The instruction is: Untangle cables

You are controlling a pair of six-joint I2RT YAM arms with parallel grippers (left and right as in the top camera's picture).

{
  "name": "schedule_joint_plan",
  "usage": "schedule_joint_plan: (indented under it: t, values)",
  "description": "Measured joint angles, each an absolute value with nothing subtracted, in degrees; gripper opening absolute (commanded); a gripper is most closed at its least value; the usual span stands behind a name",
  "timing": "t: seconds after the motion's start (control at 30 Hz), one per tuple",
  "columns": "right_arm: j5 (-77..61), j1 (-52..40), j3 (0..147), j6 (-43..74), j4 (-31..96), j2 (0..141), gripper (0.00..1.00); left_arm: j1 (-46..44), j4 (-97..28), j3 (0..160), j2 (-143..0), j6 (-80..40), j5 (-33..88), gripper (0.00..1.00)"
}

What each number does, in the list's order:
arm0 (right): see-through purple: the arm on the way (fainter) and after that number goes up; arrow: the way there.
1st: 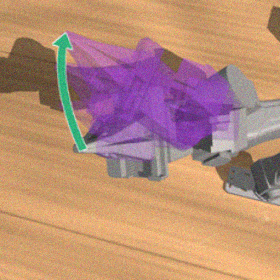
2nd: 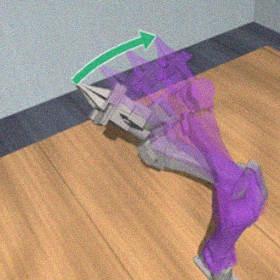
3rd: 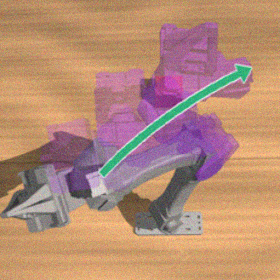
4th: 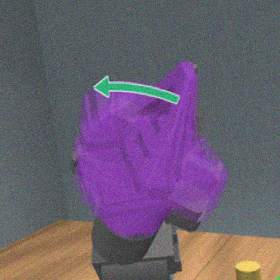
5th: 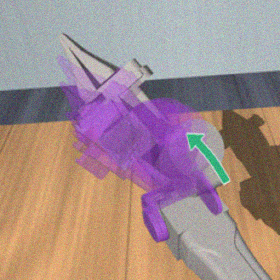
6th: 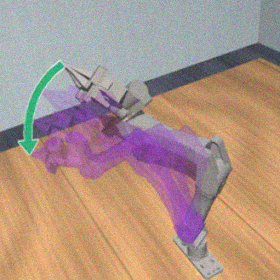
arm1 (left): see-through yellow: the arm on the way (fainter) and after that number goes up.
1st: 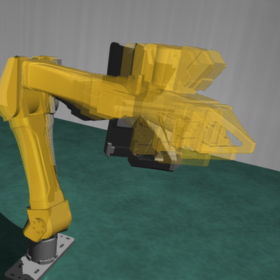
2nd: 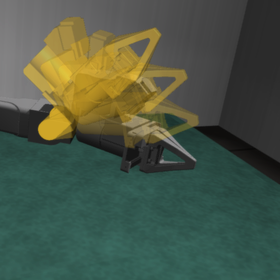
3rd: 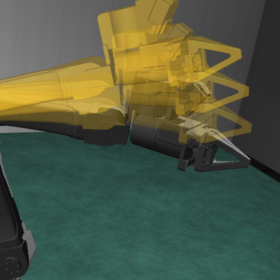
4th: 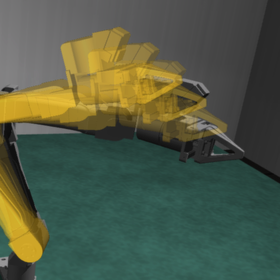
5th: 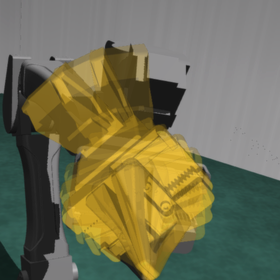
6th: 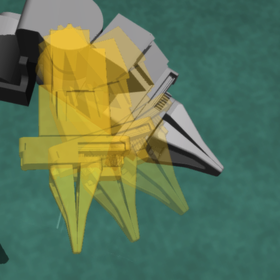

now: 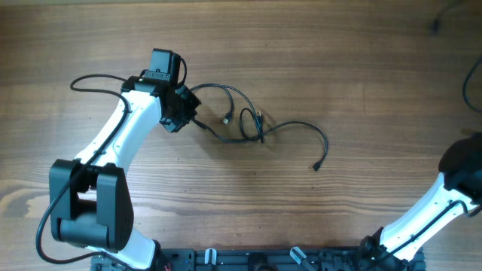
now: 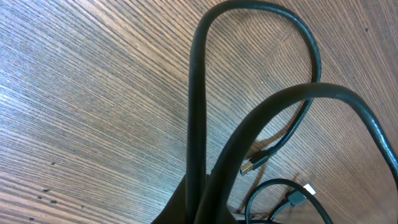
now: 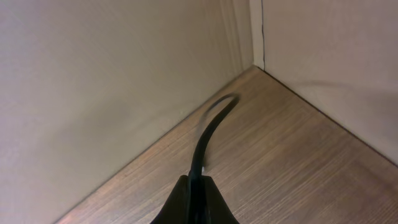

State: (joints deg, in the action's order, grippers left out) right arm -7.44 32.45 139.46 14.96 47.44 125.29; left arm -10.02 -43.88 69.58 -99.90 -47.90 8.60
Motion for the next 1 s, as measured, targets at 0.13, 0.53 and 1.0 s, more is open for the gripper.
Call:
schedule_joint_plan:
  t: [0.13, 0.53, 1.0]
  values:
    - [-4.21, 32.18, 139.46, 18.98, 50.68, 125.71, 0.86, -10.02, -43.9, 69.58, -99.9, -48.95, 8.6, 0.04]
    - [-17.12, 22.37, 139.48, 15.7, 63.07, 126.1, 1.0, -10.07, -43.88, 69.58, -99.9, -49.43, 8.6, 0.04]
    - [-38.7, 1.28, 139.52, -4.93, 85.12, 126.04, 0.91, -10.55, -40.56, 82.91, -98.87, -32.38, 31.03, 0.04]
